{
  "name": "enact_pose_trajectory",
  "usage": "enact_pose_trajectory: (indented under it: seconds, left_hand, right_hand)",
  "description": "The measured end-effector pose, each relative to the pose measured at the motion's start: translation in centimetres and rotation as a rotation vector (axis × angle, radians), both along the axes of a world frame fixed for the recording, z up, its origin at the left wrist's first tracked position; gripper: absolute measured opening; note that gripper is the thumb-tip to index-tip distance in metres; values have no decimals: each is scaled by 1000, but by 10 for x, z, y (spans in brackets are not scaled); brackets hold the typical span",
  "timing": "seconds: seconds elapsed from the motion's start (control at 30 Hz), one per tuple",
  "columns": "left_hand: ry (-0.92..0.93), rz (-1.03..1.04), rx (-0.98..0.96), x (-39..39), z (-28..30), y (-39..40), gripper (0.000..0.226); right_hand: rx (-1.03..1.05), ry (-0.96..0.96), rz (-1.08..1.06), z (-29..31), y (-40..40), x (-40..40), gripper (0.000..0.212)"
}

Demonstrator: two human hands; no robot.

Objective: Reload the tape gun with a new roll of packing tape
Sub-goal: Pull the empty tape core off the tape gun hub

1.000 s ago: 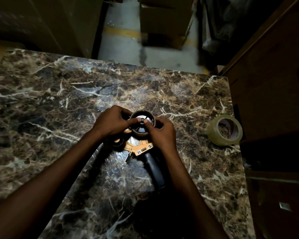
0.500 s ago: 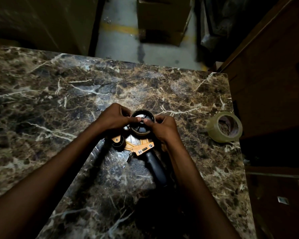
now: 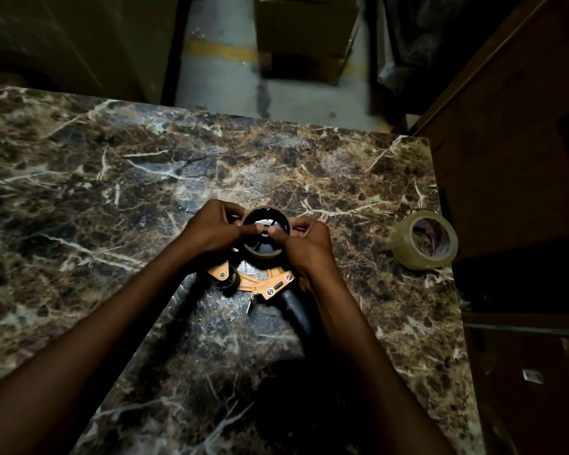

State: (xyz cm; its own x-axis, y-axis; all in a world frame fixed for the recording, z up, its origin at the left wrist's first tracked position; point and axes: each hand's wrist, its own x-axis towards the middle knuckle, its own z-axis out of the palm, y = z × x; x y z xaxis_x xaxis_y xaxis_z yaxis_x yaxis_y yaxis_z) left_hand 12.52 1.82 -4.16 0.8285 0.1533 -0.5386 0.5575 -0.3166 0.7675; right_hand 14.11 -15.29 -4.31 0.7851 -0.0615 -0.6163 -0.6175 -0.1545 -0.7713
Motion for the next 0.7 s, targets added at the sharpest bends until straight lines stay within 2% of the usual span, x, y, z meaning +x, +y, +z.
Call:
enact_pose_trajectory:
  seconds: [0.3,0.37,0.5,0.6,0.7]
  left_hand:
    - [-14,99,-112,-6,6,-7,27]
    - [-14,109,-170,-8,11,-6,25]
    - [13,151,-253,-13,15,3,32]
    - [39,174,-292,-16,14,7,36]
    - [19,189,-293,-17,11,9,36]
  right_hand:
    - [46,-38,-2,8,-1,-4,29]
    - [114,-38,-24,10,-7,-5,26]
    - [333,111,-46,17,-19,-3,27]
    - [346,146,-20,16,-24,-2,16]
    - [335,137,-2,20,-24,-2,18]
